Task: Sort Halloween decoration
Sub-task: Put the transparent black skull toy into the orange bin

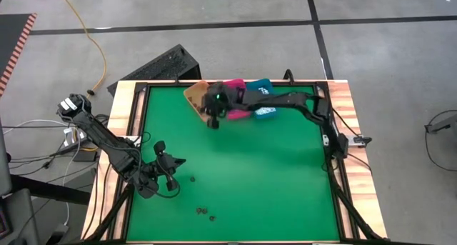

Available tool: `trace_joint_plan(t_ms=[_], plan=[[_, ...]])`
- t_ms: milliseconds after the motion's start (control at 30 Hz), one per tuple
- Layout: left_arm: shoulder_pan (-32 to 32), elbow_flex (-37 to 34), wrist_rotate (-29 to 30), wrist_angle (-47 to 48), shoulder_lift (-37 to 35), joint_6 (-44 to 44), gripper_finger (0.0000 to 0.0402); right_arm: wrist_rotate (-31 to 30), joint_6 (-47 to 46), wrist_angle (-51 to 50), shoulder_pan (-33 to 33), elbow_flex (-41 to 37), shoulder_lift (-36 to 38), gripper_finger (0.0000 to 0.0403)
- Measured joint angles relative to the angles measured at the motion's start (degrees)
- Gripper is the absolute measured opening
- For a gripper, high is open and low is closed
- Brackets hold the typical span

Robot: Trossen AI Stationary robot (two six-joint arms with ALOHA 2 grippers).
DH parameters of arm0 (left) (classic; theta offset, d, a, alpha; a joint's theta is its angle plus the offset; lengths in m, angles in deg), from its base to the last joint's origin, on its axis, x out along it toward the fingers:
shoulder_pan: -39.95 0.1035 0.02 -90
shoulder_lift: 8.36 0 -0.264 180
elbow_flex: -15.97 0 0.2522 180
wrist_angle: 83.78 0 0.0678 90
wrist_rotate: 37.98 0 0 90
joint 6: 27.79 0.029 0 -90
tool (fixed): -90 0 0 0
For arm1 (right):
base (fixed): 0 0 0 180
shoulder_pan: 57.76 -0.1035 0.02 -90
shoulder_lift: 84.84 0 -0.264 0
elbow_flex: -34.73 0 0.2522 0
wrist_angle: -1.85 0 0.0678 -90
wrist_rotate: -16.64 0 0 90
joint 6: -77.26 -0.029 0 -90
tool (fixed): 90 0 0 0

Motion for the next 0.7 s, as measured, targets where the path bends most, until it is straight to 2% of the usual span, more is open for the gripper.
trace_joint_plan(t_ms=[267,367,533,600,700], plan=[[0.0,0.0,1.3,-0.3,0.0,0.0,0.0000,0.6,-7.1,0.0,7.6,0.0,-2.3,0.0087],[0.0,0.0,1.4,-0.3,0.0,0.0,0.0000,2.1,-7.0,-0.1,7.9,-0.1,-2.4,0.0116],[0.0,0.0,1.4,-0.2,0.0,0.0,0.0000,3.0,-5.8,2.0,6.6,0.0,-3.0,0.0187],[-0.1,0.0,1.3,0.1,-0.3,0.0,0.0000,5.6,-5.8,1.9,5.9,0.0,-3.1,0.0210],[-1.2,0.0,1.4,1.3,-2.8,-0.6,0.0000,13.8,-6.4,1.1,4.0,0.0,-3.0,0.0220]])
